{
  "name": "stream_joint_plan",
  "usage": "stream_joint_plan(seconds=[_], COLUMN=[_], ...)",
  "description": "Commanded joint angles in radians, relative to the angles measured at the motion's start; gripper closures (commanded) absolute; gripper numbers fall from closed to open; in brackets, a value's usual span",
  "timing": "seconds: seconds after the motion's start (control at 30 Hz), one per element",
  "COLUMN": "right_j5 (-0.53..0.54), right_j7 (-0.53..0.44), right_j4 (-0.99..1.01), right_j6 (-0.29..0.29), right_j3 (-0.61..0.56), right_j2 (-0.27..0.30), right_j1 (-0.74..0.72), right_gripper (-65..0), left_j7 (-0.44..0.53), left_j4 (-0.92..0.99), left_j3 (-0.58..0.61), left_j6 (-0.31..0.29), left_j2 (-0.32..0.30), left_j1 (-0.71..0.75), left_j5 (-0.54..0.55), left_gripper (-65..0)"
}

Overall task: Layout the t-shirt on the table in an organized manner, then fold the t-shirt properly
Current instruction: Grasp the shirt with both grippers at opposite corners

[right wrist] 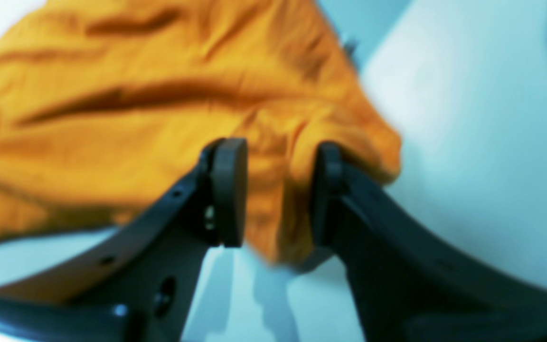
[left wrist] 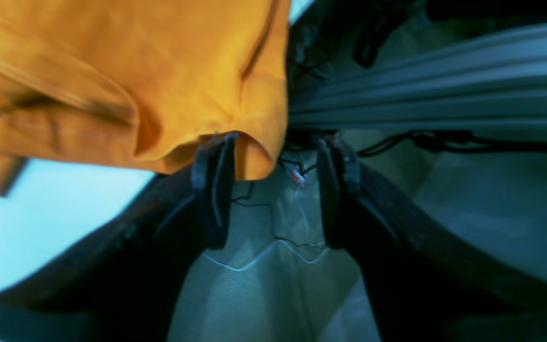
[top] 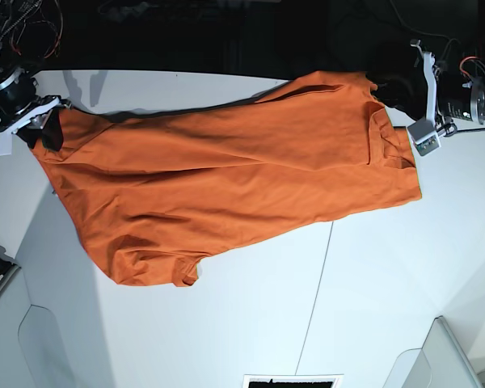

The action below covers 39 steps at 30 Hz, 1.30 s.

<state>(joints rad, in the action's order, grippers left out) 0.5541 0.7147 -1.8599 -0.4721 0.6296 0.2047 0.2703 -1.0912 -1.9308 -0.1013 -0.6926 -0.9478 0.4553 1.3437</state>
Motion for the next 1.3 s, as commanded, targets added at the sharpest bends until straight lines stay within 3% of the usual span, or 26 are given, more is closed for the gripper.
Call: stream_joint_plan(seconds=[0.0, 0.17, 0.43, 0.6, 0.77, 1.0, 1.2, 1.27], right_j5=[0.019, 0.041, -0.021, -0.078, -0.199, -0.355, -0.409, -0.409], right_j7=[-0.026, -0.027, -0.074, -0.104, -0.146, -0.138, -0.134, -0.13], right_j4=[-0.018, -0.015, 0.114, 0.309, 0.469, 0.621, 0.682, 0.685], right_j6=[-0.006, -0.006, -0.003, -0.005, -0.008, -0.002, 0.025, 0.044], right_j3=[0.015, 0.017, -0.053, -0.171, -0.32, -0.518, -0.536, -0.536], right_j2=[0.014, 0.013, 0.013, 0.014, 0.014, 0.014, 0.026, 0.041], right_j1=[-0.025, -0.126, -0.297, -0.428, -0.56, -0.657, -0.66, -0.657], right_gripper=[-21.5, -21.5, -20.6, 0.0, 0.0, 0.0, 0.0, 0.0], left_j7=[0.022, 0.081, 0.284, 0.352, 0.386, 0.385, 0.431, 0.479], left_j4=[-0.011, -0.011, 0.081, 0.314, 0.537, 0.779, 0.898, 0.917], left_j3=[-0.033, -0.137, -0.146, -0.146, -0.143, 0.033, 0.216, 0.252], left_j6=[-0.006, -0.006, -0.006, -0.006, -0.006, -0.006, -0.005, 0.038], left_j2=[-0.021, 0.003, 0.09, 0.162, 0.259, 0.288, 0.3, 0.311], left_j1=[-0.018, -0.069, -0.18, -0.268, -0.399, -0.534, -0.654, -0.706], left_j5=[0.021, 0.002, -0.243, -0.324, -0.379, -0.425, -0.552, -0.61], left_gripper=[-30.5, -30.5, -30.5, -29.9, -24.4, -22.3, -22.3, -22.3])
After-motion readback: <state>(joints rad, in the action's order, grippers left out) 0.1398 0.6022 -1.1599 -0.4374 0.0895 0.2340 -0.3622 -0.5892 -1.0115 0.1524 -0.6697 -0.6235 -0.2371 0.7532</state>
